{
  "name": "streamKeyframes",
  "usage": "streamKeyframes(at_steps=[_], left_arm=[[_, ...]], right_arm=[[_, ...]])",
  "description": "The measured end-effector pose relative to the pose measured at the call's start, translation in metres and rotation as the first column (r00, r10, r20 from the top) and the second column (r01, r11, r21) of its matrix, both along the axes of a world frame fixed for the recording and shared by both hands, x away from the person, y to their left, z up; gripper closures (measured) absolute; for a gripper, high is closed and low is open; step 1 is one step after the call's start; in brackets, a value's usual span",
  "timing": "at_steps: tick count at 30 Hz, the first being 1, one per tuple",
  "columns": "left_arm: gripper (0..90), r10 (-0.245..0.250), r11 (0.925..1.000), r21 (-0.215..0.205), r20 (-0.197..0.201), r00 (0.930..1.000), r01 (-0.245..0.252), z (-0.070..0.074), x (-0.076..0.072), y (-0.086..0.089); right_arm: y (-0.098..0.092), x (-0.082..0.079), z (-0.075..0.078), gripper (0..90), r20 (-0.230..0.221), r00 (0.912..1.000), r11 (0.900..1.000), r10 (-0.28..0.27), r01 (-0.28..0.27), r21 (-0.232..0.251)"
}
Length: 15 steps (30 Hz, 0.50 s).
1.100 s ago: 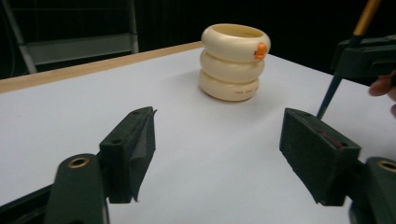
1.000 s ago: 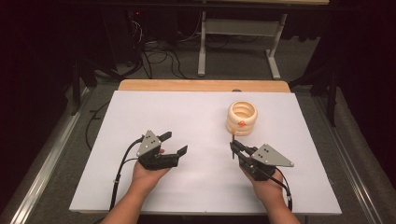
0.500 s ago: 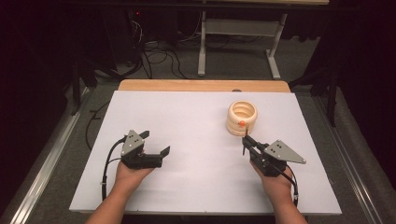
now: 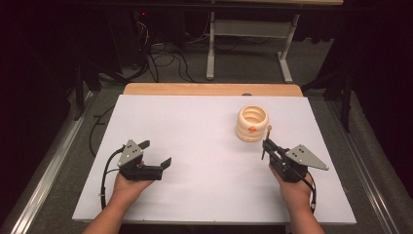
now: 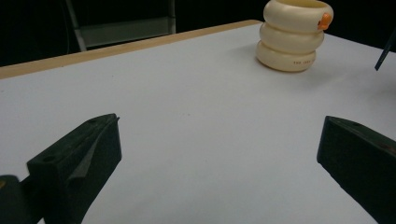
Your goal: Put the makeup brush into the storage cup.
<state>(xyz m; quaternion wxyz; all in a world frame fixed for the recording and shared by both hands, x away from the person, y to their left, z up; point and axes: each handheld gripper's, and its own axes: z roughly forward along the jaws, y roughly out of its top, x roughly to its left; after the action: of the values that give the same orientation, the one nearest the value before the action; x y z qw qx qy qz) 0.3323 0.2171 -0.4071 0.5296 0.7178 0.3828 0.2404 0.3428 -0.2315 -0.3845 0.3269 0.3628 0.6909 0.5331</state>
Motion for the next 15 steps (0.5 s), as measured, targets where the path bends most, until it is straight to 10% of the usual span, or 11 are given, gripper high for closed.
streamKeyframes(at_steps=[15], left_arm=[[0.7, -0.020, 0.9998, -0.004, 0.006, 0.9998, 0.020, -0.001, 0.002, -0.001]], right_arm=[[-0.015, 0.002, 0.004, 84.8, 0.013, 0.9978, 0.998, -0.064, 0.064, 0.029]])
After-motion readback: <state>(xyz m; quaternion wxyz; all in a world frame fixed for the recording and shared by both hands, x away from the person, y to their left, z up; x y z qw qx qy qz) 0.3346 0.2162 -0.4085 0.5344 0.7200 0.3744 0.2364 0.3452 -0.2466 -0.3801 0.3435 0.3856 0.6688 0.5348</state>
